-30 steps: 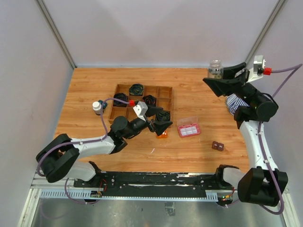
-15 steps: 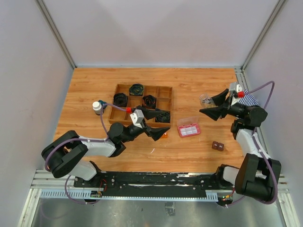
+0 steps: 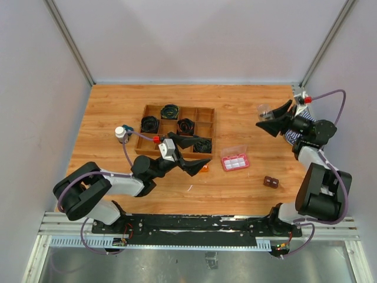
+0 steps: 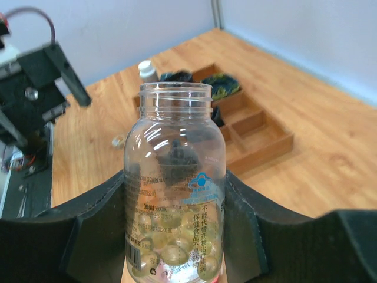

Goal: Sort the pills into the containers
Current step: Pour the pill from the pill bottle.

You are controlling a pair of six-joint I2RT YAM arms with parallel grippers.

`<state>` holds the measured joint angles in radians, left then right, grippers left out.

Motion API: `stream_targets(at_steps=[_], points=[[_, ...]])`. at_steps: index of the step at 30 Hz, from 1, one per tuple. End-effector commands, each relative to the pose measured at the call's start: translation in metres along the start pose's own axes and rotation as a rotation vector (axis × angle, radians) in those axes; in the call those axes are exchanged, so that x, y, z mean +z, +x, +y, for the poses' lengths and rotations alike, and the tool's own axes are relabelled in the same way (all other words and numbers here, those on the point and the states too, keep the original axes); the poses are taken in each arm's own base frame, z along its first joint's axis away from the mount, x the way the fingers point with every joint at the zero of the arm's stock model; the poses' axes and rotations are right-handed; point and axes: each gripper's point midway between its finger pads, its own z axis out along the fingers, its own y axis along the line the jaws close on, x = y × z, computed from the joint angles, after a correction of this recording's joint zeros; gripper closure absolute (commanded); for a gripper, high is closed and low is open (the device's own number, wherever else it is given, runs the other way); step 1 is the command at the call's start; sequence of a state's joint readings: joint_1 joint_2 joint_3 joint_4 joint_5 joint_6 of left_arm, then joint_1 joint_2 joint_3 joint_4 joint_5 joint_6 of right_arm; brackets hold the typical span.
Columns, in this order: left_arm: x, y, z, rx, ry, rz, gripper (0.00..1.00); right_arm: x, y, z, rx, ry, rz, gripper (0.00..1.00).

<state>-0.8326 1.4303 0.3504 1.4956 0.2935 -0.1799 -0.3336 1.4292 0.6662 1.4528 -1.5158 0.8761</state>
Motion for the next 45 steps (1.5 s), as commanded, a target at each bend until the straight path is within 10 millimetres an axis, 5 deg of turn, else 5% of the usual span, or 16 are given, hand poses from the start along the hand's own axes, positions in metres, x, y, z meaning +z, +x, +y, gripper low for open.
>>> stream_targets(at_steps=[1,2,4,8,13,15,27,35,45], points=[[0.003,-0.009,-0.001,0.026,0.014,-0.041,0.01,0.000,-0.067,-0.019,-0.055,0.160,-0.107,0.99],[0.003,-0.010,0.000,0.025,0.012,-0.044,0.01,-0.003,-0.059,-0.030,0.012,0.256,-0.066,0.99],[0.003,-0.010,0.001,0.023,0.004,-0.045,0.01,-0.004,-0.053,-0.027,-0.123,0.361,0.083,0.99],[-0.001,-0.013,0.001,0.024,-0.007,-0.063,0.01,-0.009,-0.045,0.012,-0.299,0.210,0.174,0.99],[-0.001,-0.012,0.000,0.024,0.000,-0.062,0.01,-0.028,0.027,0.070,-0.515,0.011,0.376,0.99],[-0.002,-0.012,-0.001,0.026,0.003,-0.063,0.01,-0.031,0.049,0.078,-0.504,-0.035,0.397,0.99],[-0.014,-0.017,-0.009,0.043,0.031,-0.099,0.01,-0.038,0.121,0.050,-0.333,-0.175,0.453,0.99],[-0.014,-0.016,-0.010,0.043,0.037,-0.098,0.01,-0.054,0.159,0.008,-0.333,-0.042,0.634,1.00],[-0.012,-0.015,-0.009,0.038,0.035,-0.096,0.01,-0.062,0.193,0.004,-0.344,-0.051,0.795,0.99]])
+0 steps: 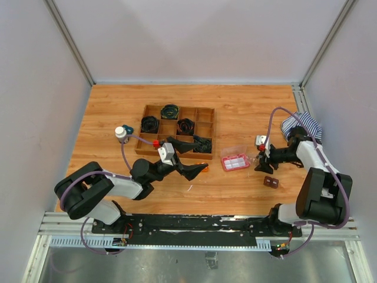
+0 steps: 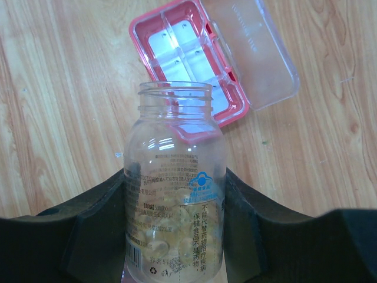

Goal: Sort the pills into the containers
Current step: Pour the pill from the pill bottle.

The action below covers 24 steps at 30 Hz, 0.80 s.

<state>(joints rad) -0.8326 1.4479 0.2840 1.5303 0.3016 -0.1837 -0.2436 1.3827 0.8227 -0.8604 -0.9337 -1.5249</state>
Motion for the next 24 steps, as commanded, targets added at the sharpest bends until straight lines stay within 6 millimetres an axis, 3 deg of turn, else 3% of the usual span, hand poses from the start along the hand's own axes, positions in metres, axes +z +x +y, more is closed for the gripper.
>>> stream_targets(at_steps=[1,24], points=[[0.004,-0.035,-0.007,0.057,0.037,-0.143,0.01,0.005,0.011,-0.003,-0.006,0.002,0.074,0.99],[0.003,-0.035,-0.008,0.059,0.042,-0.143,0.01,0.018,0.033,-0.009,-0.042,-0.059,0.264,0.99]])
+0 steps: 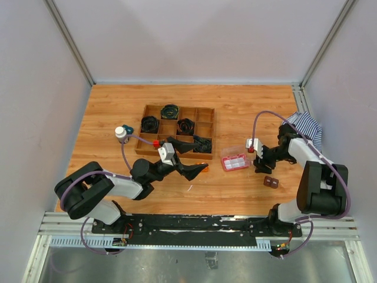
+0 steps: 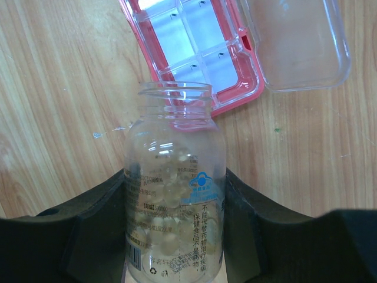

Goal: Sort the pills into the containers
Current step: Pour the pill from the pill bottle.

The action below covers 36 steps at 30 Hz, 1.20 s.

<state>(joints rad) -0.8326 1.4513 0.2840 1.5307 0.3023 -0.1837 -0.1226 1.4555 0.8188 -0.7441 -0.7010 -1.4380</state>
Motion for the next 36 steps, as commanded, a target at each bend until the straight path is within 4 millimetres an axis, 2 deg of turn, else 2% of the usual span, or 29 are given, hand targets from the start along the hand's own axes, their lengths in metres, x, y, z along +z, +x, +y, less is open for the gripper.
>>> stream_targets(at_steps=[1,36], points=[[0.0027,-0.0361,-0.0076,0.060,0.041,-0.146,0.01,0.0001,0.0004,-0.0033,-0.016,-0.009,0.051,1.00],[0.0008,-0.0365,-0.0094,0.063,0.048,-0.149,0.01,-0.0026,0.0047,-0.0118,-0.030,-0.023,0.226,0.99]])
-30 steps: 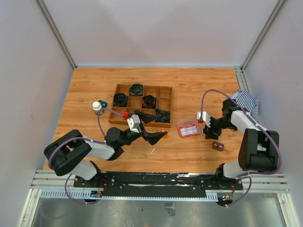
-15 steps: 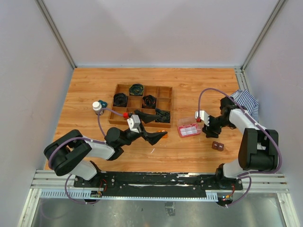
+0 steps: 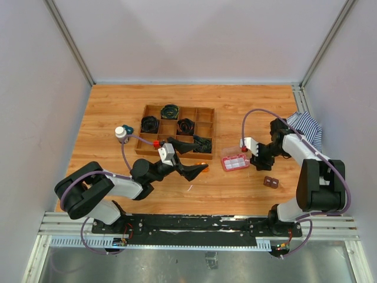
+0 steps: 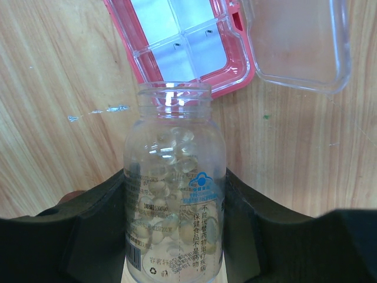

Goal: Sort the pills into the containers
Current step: Pour the pill from the pill bottle.

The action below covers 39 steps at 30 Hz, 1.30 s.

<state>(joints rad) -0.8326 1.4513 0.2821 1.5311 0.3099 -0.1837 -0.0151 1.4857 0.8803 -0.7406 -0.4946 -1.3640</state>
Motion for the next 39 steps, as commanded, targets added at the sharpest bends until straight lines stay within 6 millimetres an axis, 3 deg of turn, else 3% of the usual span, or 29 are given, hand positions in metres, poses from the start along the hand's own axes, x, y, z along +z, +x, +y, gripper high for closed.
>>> stream_targets(at_steps=[1,39], points=[[0.0013,-0.0379,-0.0083,0.065,0.042,-0.154,0.01,-0.0020,-0.0021,-0.0002,0.002,-0.019,0.037,0.99],[-0.0007,-0.0379,-0.0099,0.070,0.048,-0.158,0.01,-0.0035,-0.0073,-0.0024,-0.032,-0.040,0.147,0.99]])
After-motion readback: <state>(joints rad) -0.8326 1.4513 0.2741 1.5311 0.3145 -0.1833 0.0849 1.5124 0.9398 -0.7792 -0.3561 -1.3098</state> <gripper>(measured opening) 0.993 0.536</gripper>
